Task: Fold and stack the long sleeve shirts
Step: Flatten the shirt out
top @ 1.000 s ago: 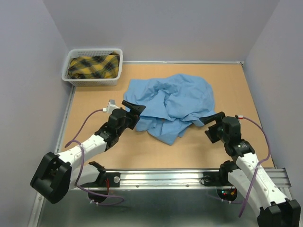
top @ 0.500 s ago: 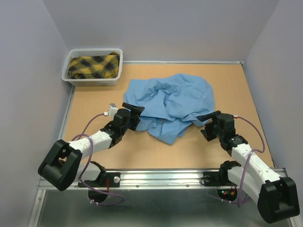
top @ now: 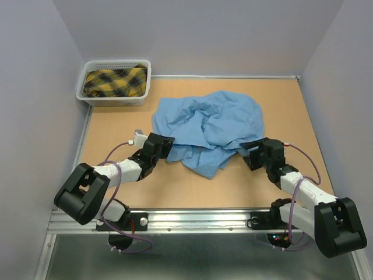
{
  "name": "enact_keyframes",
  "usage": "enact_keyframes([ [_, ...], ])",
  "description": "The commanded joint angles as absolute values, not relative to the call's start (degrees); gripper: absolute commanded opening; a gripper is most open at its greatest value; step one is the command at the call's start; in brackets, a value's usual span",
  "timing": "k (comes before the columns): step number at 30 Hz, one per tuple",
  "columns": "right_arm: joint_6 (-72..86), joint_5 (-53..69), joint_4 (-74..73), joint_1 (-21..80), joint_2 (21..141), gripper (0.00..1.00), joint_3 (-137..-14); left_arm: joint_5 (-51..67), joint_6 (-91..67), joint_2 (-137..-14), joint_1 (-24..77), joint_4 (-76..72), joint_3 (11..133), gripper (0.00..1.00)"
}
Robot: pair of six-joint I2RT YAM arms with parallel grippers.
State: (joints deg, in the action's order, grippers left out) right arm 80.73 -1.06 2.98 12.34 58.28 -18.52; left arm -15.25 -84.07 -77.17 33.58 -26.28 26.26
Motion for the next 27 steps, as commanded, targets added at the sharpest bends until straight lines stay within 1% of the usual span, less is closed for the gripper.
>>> enact_keyframes([
  [1, 82.7, -2.2, 10.2, 12.0, 59.9, 0.74, -16.2, -17.7, -84.0, -77.7, 33.2, -28.8, 26.6, 0.47],
  [3, 82.9, -2.4, 11.9, 12.0, 60.6, 0.71, -15.6, -17.9, -84.0, -77.5, 33.2, -29.0, 26.5, 0.36],
  [4, 82.9, -2.5, 12.6, 12.0, 61.1, 0.69, -15.4, -18.0, -83.6, -77.2, 33.2, -29.1, 26.5, 0.26],
  [6, 82.7, -3.3, 15.2, 12.0, 62.6, 0.65, -14.3, -18.7, -83.0, -76.9, 33.1, -29.0, 26.5, 0.18],
  [7, 82.8, -3.4, 16.2, 12.0, 63.1, 0.63, -13.9, -19.0, -82.6, -76.6, 33.2, -29.0, 26.5, 0.11],
  [8, 83.1, -3.3, 17.7, 12.0, 64.5, 0.59, -13.4, -19.5, -82.3, -76.4, 33.2, -29.1, 26.4, 0.08],
  [10, 83.3, -3.0, 20.7, 12.0, 65.8, 0.54, -12.7, -19.9, -81.3, -76.1, 33.2, -29.0, 26.5, 0.02],
  [11, 83.1, -2.7, 21.2, 12.0, 67.0, 0.46, -12.7, -20.6, -79.8, -75.9, 33.2, -29.0, 26.5, 0.0],
  [13, 82.6, -2.8, 21.7, 12.0, 67.6, 0.36, -12.9, -21.4, -77.9, -75.5, 33.2, -28.9, 26.7, 0.0],
  [14, 81.7, -3.1, 21.6, 12.0, 67.2, 0.24, -13.3, -22.3, -75.7, -74.8, 33.2, -28.8, 27.2, 0.0],
  [15, 81.0, -3.0, 21.5, 12.0, 66.5, 0.18, -13.4, -22.9, -74.5, -74.4, 33.2, -28.7, 27.3, 0.0],
  [16, 80.1, -2.8, 21.3, 12.0, 65.7, 0.1, -14.3, -24.4, -72.8, -73.1, 33.0, -27.8, 28.0, 0.0],
  [18, 76.1, -3.0, 17.3, 11.9, 62.3, 0.02, -16.7, -26.6, -67.0, -70.8, 33.0, -25.2, 29.3, 0.0],
  [20, 72.1, -5.0, 12.1, 11.8, 60.0, 0.0, -20.4, -30.3, -62.2, -68.8, 32.7, -23.3, 32.0, 0.0],
  [21, 67.3, -6.3, 5.4, 11.6, 59.2, 0.01, -25.7, -31.5, -58.7, -68.1, 32.5, -22.5, 33.1, 0.0],
  [23, 59.4, -10.6, 0.2, 11.1, 57.8, 0.01, -31.7, -34.1, -49.1, -66.3, 32.0, -20.5, 37.0, 0.0],
  [24, 56.8, -11.9, -5.8, 10.7, 57.7, 0.01, -37.8, -34.4, -46.2, -65.9, 30.9, -19.9, 38.5, 0.0],
  [25, 51.8, -13.9, -8.1, 9.8, 58.3, 0.0, -41.5, -33.9, -40.4, -65.7, 30.2, -18.9, 41.7, 0.0],
  [27, 47.0, -15.5, -13.6, 8.7, 59.8, 0.01, -48.1, -33.5, -36.2, -65.8, 28.1, -16.8, 45.5, 0.0],
])
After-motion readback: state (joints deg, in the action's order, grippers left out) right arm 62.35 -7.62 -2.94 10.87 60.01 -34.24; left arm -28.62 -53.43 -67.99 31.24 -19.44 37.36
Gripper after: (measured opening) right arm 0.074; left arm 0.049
